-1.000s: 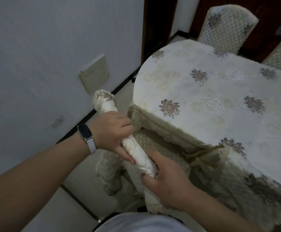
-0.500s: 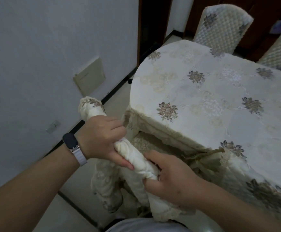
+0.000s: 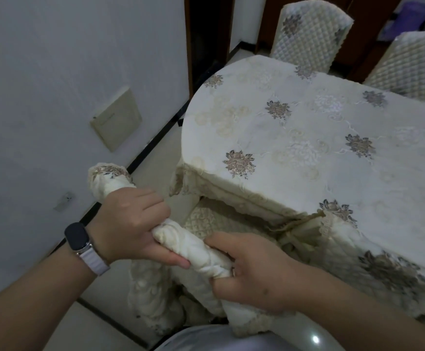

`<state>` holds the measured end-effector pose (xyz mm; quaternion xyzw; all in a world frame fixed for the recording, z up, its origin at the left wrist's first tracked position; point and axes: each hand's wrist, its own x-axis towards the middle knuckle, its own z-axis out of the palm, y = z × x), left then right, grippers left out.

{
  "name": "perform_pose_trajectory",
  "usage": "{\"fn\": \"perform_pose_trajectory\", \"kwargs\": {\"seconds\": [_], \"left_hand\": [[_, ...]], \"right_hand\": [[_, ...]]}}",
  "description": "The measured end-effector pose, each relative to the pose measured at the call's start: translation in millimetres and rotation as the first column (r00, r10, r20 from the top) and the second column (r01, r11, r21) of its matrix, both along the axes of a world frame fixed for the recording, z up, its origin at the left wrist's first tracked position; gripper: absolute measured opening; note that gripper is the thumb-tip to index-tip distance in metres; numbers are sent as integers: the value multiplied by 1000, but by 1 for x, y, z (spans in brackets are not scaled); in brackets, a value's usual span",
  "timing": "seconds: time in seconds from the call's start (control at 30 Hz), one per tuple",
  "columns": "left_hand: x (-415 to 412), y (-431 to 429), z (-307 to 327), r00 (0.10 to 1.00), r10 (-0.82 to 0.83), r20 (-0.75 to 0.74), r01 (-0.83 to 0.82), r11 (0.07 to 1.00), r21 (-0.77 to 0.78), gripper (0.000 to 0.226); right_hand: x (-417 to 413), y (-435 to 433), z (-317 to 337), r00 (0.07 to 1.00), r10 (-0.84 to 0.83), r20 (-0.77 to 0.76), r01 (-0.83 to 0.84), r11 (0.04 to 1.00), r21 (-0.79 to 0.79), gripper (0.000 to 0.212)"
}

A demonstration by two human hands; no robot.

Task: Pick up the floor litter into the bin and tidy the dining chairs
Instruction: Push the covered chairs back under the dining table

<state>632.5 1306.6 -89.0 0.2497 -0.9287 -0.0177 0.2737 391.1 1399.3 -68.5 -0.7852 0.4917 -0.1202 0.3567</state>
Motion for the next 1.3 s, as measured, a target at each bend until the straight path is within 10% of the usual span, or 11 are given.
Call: {"fn": "perform_pose_trajectory", "kwargs": {"seconds": [0.97, 1.3], "left_hand": [[-119, -68, 4, 992, -103, 76, 107, 993, -52, 78], [-108, -121, -12, 928, -360, -95, 355, 933, -66, 49]], "right_hand": [[-94, -26, -16, 967, -249, 60, 246, 968, 58, 29], [-49, -23, -14, 709, -697, -106, 674, 714, -189, 44]]}}
